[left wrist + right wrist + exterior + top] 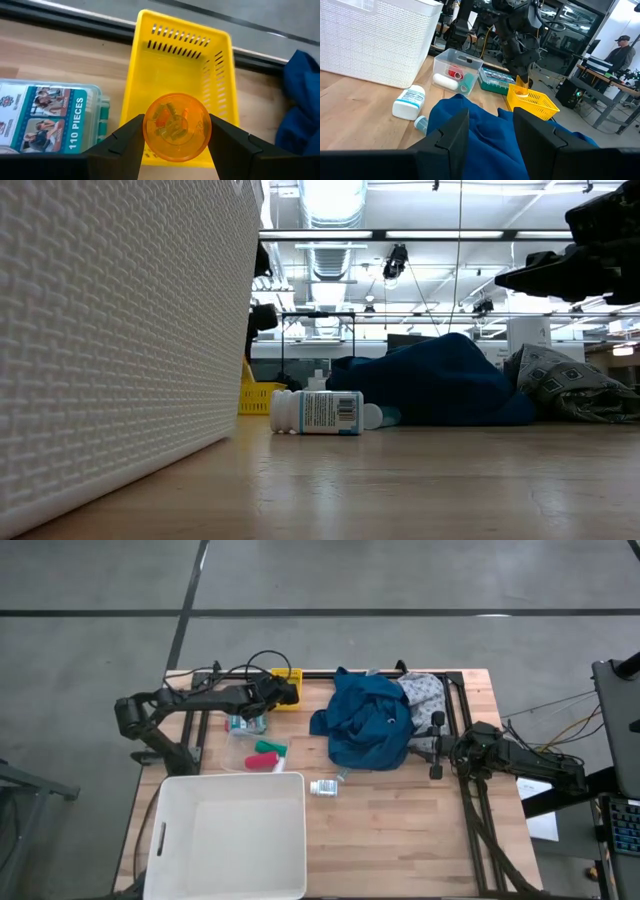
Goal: Pick & place medical supplies in basket/bin
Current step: Put the orange pill bottle into the yellow bin
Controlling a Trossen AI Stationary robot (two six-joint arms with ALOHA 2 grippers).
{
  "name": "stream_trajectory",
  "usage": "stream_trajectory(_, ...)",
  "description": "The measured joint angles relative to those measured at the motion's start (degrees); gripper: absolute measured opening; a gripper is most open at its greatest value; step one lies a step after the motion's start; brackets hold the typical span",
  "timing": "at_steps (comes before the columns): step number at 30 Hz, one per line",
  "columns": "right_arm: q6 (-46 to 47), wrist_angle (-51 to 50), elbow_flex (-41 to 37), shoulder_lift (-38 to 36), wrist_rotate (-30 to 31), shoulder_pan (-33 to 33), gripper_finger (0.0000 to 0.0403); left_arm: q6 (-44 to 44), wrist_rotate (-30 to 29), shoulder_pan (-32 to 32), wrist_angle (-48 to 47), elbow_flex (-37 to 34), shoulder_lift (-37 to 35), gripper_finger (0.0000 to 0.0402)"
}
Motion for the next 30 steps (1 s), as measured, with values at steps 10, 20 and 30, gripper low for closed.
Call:
stream_trajectory(10, 0.0, 0.0, 0.0, 0.0, 0.0, 0.0, 0.0148, -0.2, 1.1, 0.2, 5.2, -4.0, 0.0, 0.0198)
stream_trajectory(20, 0.0, 0.0, 0.0, 0.0, 0.0, 0.0, 0.0148, 0.0, 2.7, 0.9, 5.0, -4.0, 0.0, 0.0197)
stream_trajectory(30, 0.0, 0.0, 0.0, 0.0, 0.0, 0.0, 0.0148, -0.6, 4.1, 0.9, 5.7, -5.9, 0.0, 0.02)
